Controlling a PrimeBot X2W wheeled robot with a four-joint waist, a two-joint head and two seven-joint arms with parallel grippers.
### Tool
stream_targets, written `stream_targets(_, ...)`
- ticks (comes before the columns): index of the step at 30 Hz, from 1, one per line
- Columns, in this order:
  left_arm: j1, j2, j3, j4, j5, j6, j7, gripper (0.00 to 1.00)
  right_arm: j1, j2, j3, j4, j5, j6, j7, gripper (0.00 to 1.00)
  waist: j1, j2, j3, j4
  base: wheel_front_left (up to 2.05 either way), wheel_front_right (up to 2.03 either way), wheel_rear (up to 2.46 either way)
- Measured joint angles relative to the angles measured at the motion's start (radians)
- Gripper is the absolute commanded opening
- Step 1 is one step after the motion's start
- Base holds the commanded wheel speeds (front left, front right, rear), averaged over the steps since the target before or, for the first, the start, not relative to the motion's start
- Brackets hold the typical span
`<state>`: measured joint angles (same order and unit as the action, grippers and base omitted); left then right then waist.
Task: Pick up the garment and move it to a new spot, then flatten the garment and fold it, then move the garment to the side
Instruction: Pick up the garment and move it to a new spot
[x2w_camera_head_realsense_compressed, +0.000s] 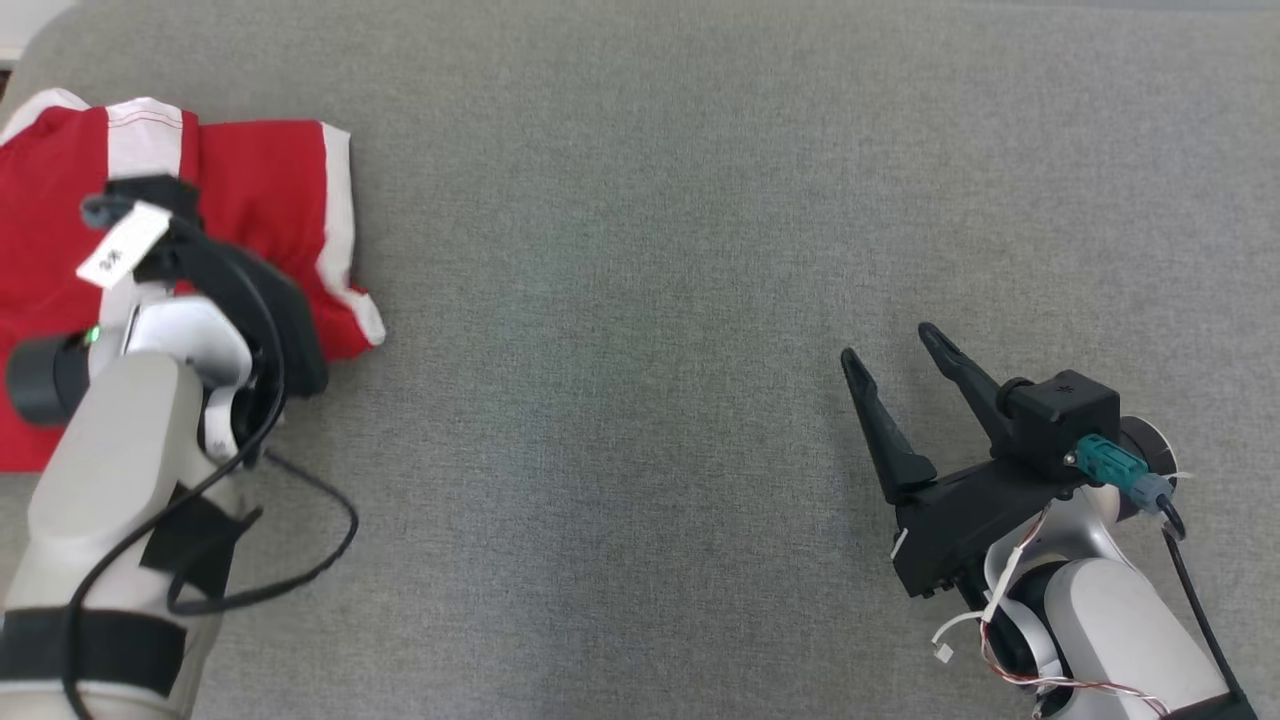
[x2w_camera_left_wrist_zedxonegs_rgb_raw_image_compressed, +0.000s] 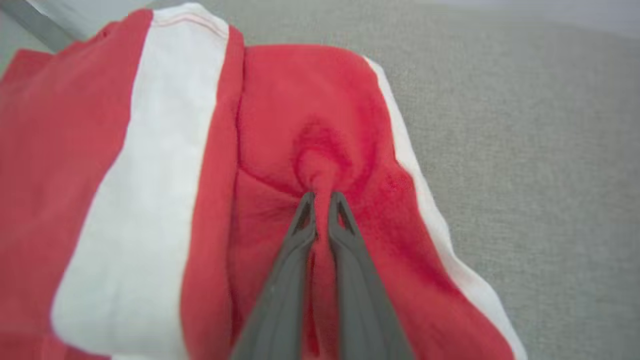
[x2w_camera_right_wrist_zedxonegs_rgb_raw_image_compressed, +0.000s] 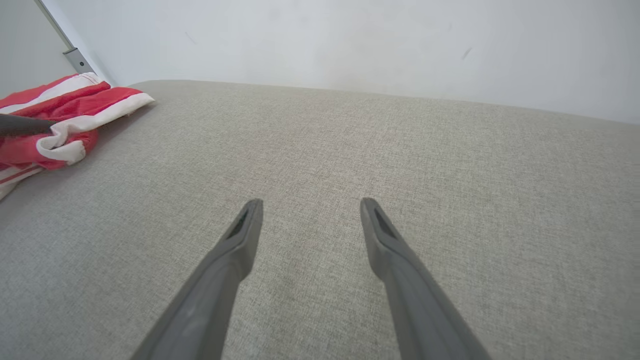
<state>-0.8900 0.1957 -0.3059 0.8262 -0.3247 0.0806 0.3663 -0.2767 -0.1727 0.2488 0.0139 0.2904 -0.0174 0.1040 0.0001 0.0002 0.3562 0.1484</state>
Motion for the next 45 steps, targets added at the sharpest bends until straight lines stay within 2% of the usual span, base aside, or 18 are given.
stream_targets(5, -0.067, -0.016, -0.013, -0.023, 0.016, -0.003, -0.061, 0.00, 0.001, 0.000, -0.015, 0.028, 0.010, 0.000, -0.013, 1.00, 0.0000, 0.0000, -0.029, 0.004, 0.00, 0.00, 0.00)
stream_targets(11, -0.132, -0.107, -0.058, -0.059, 0.016, -0.059, -0.119, 0.00, 0.018, 0.001, -0.035, 0.078, 0.021, -0.002, -0.034, 1.00, -0.0001, -0.0001, -0.091, 0.012, 0.00, 0.00, 0.00)
stream_targets(15, -0.164, -0.159, -0.091, -0.073, 0.016, -0.104, -0.150, 0.00, 0.049, 0.008, -0.050, 0.115, 0.030, -0.019, -0.049, 1.00, -0.0001, -0.0001, -0.141, 0.014, 0.00, 0.00, 0.00)
stream_targets(20, -0.159, -0.164, -0.148, -0.106, 0.008, -0.179, -0.192, 0.00, 0.070, 0.035, -0.050, 0.144, 0.051, -0.028, -0.070, 1.00, -0.0002, -0.0002, -0.208, 0.003, 0.00, 0.00, 0.00)
stream_targets(23, -0.140, -0.165, -0.187, -0.138, 0.002, -0.188, -0.210, 0.00, 0.093, 0.043, -0.049, 0.149, 0.052, -0.029, -0.078, 1.00, -0.0002, -0.0003, -0.245, -0.014, 0.00, 0.00, 0.00)
stream_targets(29, -0.071, -0.165, -0.273, -0.175, -0.018, -0.204, -0.217, 0.00, 0.150, 0.044, -0.053, 0.143, 0.052, -0.045, -0.087, 1.00, -0.0003, -0.0002, -0.294, -0.088, 0.00, 0.00, 0.00)
stream_targets(38, -0.031, -0.162, -0.405, -0.238, -0.058, -0.205, -0.225, 0.00, 0.172, 0.048, -0.047, 0.113, 0.052, -0.050, -0.088, 1.00, -0.0003, -0.0002, -0.334, -0.222, 0.00, 0.00, 0.00)
stream_targets(43, -0.045, -0.160, -0.623, -0.337, -0.096, -0.208, -0.293, 0.00, 0.172, 0.058, -0.032, 0.101, 0.052, -0.053, -0.088, 1.00, -0.0003, -0.0002, -0.337, -0.299, 0.00, 0.00, 0.00)
stream_targets(45, -0.070, -0.133, -0.699, -0.367, -0.098, -0.213, -0.319, 0.00, 0.170, 0.062, -0.023, 0.095, 0.052, -0.052, -0.088, 1.00, -0.0002, -0.0002, -0.333, -0.329, 0.00, 0.00, 0.00)
